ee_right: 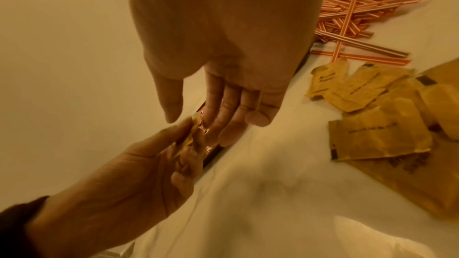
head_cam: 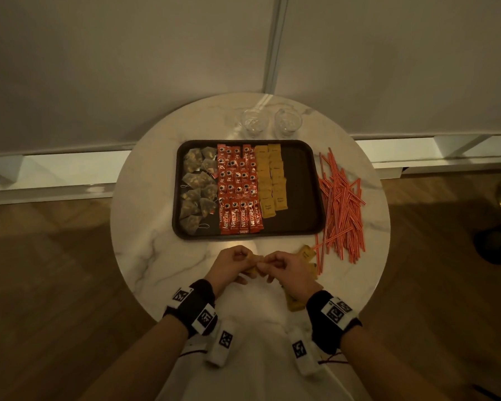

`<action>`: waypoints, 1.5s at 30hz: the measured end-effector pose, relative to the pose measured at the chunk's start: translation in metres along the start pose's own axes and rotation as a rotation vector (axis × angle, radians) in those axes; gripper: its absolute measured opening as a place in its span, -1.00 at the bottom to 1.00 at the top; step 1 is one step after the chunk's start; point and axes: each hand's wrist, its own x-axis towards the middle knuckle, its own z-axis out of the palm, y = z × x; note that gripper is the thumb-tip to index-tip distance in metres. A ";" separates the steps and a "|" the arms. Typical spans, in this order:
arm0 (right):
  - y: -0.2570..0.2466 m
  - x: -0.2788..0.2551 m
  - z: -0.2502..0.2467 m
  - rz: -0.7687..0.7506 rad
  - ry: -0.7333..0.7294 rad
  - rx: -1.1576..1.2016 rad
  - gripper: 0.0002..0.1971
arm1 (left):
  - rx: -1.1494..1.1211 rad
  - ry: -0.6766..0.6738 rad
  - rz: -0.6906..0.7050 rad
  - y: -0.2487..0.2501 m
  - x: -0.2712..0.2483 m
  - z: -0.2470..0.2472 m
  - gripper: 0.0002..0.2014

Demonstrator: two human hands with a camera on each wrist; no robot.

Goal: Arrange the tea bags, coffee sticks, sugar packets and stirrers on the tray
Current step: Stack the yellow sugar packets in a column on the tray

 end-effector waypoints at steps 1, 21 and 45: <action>-0.001 -0.001 0.000 -0.006 -0.015 0.003 -0.88 | 0.017 -0.025 0.019 0.003 -0.001 0.000 -0.89; -0.005 0.007 -0.014 -0.167 0.063 -0.047 -0.94 | 0.569 -0.038 0.472 0.045 0.002 -0.002 -0.86; 0.006 0.118 -0.080 -0.031 0.349 -0.179 -0.92 | 0.728 -0.085 -0.418 -0.001 0.050 0.005 -0.25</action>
